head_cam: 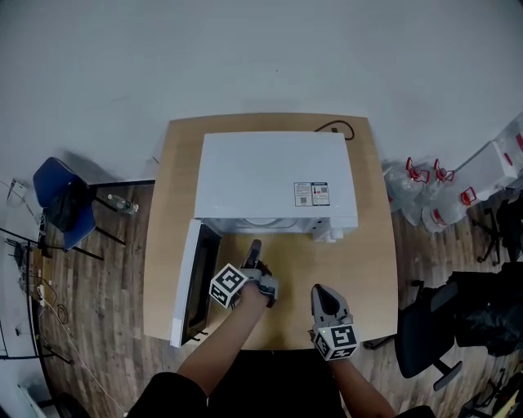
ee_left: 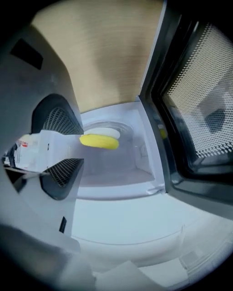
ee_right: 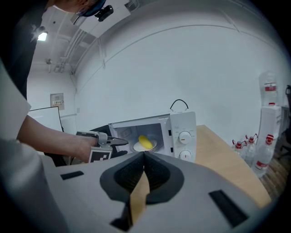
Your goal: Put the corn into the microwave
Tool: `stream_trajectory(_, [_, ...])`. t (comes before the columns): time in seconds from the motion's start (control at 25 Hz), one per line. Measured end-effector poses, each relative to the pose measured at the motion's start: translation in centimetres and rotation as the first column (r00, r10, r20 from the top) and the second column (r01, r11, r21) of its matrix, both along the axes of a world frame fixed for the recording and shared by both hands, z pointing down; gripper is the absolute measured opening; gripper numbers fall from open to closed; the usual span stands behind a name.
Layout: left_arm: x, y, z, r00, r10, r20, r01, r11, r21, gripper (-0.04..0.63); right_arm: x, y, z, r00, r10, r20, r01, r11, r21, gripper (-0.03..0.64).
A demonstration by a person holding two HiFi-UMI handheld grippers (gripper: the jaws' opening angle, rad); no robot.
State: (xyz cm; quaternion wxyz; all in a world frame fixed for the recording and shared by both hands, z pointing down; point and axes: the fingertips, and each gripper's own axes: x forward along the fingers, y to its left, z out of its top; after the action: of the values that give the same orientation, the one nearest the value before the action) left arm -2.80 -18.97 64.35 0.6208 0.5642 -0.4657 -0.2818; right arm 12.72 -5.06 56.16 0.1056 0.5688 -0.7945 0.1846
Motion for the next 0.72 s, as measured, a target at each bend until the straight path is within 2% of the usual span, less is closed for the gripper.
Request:
stream_trajectory(0.12, [-0.2, 3.8, -2.0, 0.999, 0.050, 0.019, -0.050, 0.998, 0.042, 0.141, -1.2, 1.7, -0.9, 1.000, -0.003, -0.002, 0.003, 1.000, 0.010, 0.060])
stream_trajectory(0.32, [-0.8, 11.5, -4.0, 0.990, 0.143, -0.016, -0.143, 0.989, 0.026, 0.141, -3.1, 5.5, -3.0, 1.000, 0.019, 0.009, -0.019, 1.000, 0.019, 0.060])
stream_trajectory(0.48, [-1.3, 17.4, -7.2, 0.969, 0.245, 0.042, -0.248, 0.965, 0.087, 0.141, -3.8, 9.0, -5.4, 0.998, 0.052, 0.021, -0.052, 0.998, 0.024, 0.060])
stream_trajectory(0.6, [-2.0, 20.9, -10.2, 0.944, 0.305, 0.129, -0.324, 0.932, 0.162, 0.141, -4.9, 11.5, -7.0, 0.997, 0.068, 0.020, -0.069, 0.997, 0.028, 0.060])
stream_trajectory(0.72, [-3.4, 23.5, -13.6, 0.902, 0.309, 0.302, -0.389, 0.884, 0.258, 0.140, -6.1, 13.5, -8.8, 0.998, 0.069, 0.014, -0.070, 0.997, 0.044, 0.060])
